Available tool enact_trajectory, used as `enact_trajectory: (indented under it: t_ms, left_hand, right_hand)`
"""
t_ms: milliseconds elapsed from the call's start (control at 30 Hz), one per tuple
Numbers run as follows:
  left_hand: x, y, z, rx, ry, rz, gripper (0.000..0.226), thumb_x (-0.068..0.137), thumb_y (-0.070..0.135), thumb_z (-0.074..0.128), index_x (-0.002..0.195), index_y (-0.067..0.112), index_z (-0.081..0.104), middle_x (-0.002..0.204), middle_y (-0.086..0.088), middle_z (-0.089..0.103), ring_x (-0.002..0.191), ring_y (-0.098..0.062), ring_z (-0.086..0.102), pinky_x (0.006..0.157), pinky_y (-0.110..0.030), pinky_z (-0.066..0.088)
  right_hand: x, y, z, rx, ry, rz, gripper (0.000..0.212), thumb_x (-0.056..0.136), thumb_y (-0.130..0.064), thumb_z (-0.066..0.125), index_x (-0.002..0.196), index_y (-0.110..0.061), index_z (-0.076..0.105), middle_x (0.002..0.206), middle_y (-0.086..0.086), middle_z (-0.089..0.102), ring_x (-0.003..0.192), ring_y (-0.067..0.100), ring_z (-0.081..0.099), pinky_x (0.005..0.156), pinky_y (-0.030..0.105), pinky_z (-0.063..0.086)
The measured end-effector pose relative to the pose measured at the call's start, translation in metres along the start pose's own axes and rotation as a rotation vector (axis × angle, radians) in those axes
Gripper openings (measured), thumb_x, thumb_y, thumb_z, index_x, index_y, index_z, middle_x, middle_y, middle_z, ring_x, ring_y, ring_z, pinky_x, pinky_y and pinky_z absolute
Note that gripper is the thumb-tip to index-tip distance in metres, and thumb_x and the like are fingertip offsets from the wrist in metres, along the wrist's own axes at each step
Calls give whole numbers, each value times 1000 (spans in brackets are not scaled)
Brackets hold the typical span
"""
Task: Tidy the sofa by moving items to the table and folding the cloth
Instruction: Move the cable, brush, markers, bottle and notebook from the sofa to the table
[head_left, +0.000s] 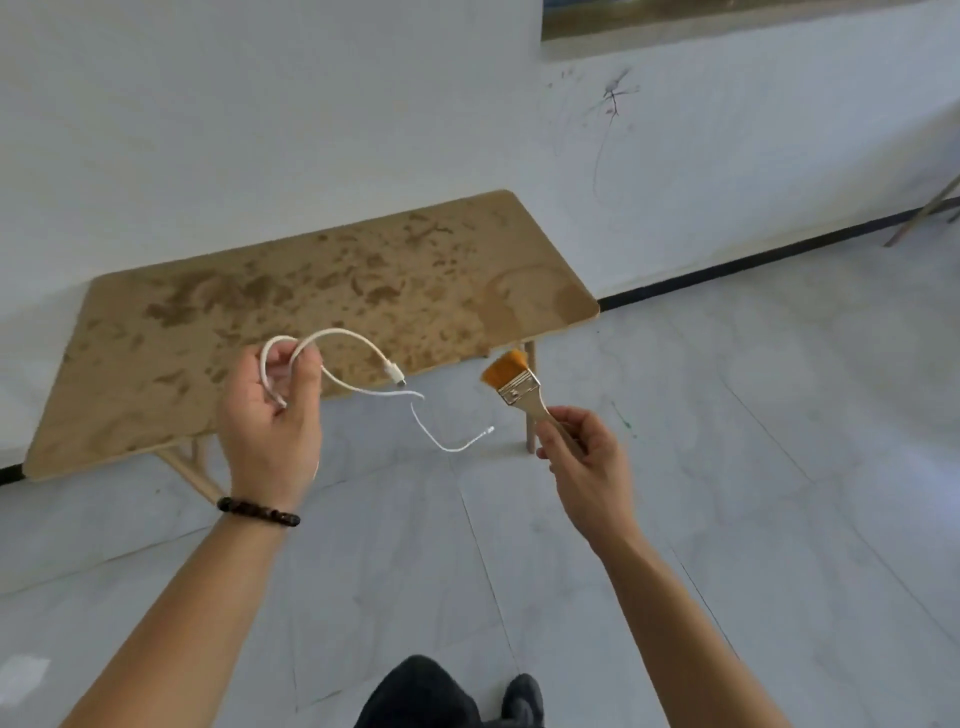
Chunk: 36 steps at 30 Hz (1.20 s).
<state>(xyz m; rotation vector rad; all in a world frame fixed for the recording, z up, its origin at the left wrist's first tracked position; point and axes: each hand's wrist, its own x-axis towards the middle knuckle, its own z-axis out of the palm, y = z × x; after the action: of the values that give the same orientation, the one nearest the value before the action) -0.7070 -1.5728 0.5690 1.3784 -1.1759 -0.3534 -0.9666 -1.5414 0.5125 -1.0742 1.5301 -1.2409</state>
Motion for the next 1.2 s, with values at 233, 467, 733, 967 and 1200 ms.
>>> enact_trajectory:
  t_ms: [233,467,733,967,1200]
  left_hand:
    - [143,-24,125,-121,90,43,7,94,38,60,89,35,55,82,4,66,71,-32,65,71,-51,55]
    - [285,-56,258,-197,-3,43,22,100,30,51,93,10,56,80,10,64,71,-27,65,69,-41,55]
    - [428,-82,389,-116,30,83,26,99,33,46,93,10,56,86,-3,66,78,-18,65,68,-44,55]
    - [513,-166,483,91,149,50,23,100,35,39,94,17,53,90,-11,64,81,-24,61,70,-43,53]
    - [494,-294,573,396,-101,-362,38,103,33,35,82,3,47,72,-1,42,71,-16,41,64,-31,34]
  right_hand:
    - [202,-40,35,-69,-18,-103,8,93,-22,66,99,-25,68,83,-3,73,79,17,69,71,34,56]
    - [377,-73,63,-140,-7,-66,4,91,-31,66,96,-32,66,84,-6,73,79,14,70,77,39,57]
    - [547,-85,83,-145,-30,8,12,93,-31,63,103,-26,66,90,-5,72,76,10,69,77,39,57]
    - [710,-57,113,-140,-184,84,5,93,-34,59,95,-31,63,90,-7,69,83,17,70,81,41,57]
    - [844,18,148,-194,-285,276,22,95,-22,50,110,-22,66,90,-3,70,90,18,69,71,28,57]
